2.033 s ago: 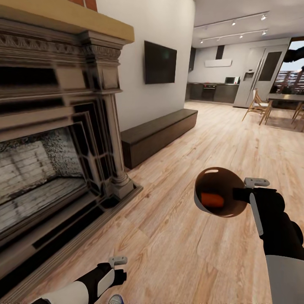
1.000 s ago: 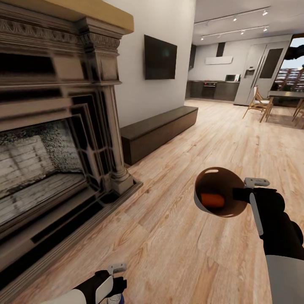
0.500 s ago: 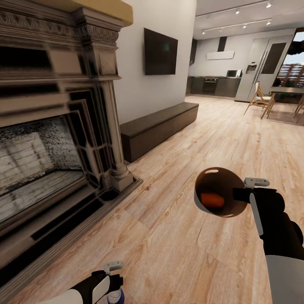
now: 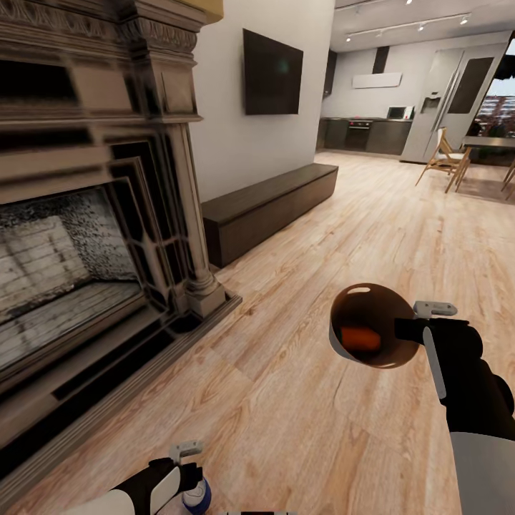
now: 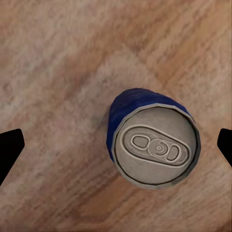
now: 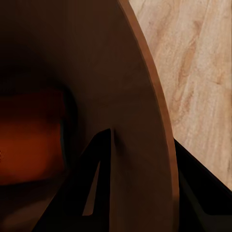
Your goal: Put the three can of soda from the living room inside the tash can in the kitchen.
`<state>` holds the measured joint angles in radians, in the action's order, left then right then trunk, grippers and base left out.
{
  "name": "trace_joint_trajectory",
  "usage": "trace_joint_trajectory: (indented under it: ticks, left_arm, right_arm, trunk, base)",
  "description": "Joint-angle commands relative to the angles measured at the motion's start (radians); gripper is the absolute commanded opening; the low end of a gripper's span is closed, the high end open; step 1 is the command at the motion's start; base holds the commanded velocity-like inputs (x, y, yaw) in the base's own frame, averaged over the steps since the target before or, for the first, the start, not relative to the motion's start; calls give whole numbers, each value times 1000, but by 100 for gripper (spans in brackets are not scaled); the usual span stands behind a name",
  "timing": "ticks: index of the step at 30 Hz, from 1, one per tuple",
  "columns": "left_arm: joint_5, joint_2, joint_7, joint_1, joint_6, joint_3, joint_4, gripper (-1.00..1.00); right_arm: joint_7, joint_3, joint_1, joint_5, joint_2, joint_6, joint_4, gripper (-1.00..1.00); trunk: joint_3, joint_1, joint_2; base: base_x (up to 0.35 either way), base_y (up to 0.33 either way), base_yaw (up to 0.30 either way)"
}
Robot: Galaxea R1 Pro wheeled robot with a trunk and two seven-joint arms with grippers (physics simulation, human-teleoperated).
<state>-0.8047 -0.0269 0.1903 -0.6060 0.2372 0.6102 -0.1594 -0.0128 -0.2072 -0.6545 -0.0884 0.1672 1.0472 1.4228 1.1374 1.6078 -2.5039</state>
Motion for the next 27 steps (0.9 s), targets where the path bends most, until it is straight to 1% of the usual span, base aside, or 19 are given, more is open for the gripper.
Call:
trace_joint_trajectory:
  ticks: [1, 7, 18, 24, 27]
  left_arm:
    - [1, 0, 0, 0, -8, 0, 0, 100]
    - [4, -4, 2, 0, -40, 8, 1, 100]
    - [10, -10, 2, 0, -47, 9, 1, 100]
    - [11, -13, 0, 0, -47, 9, 1, 100]
    - [10, -15, -1, 0, -47, 9, 1, 100]
  right_arm:
    - [-4, 0, -1, 8, 0, 0, 1, -100]
    - [-4, 0, -1, 8, 0, 0, 1, -100]
    - [-4, 0, -1, 8, 1, 0, 1, -100]
    - [-4, 0, -1, 8, 1, 0, 1, -100]
    - [-4, 1, -1, 8, 0, 0, 2, -100]
  trunk:
    - [0, 0, 0]
    - [0, 0, 0]
    - [0, 0, 0]
    - [23, 3, -2]
    - [23, 3, -2]
  base:
    - [0, 0, 0]
    - [0, 0, 0]
    - [0, 0, 0]
    - [0, 0, 0]
    - [0, 0, 0]
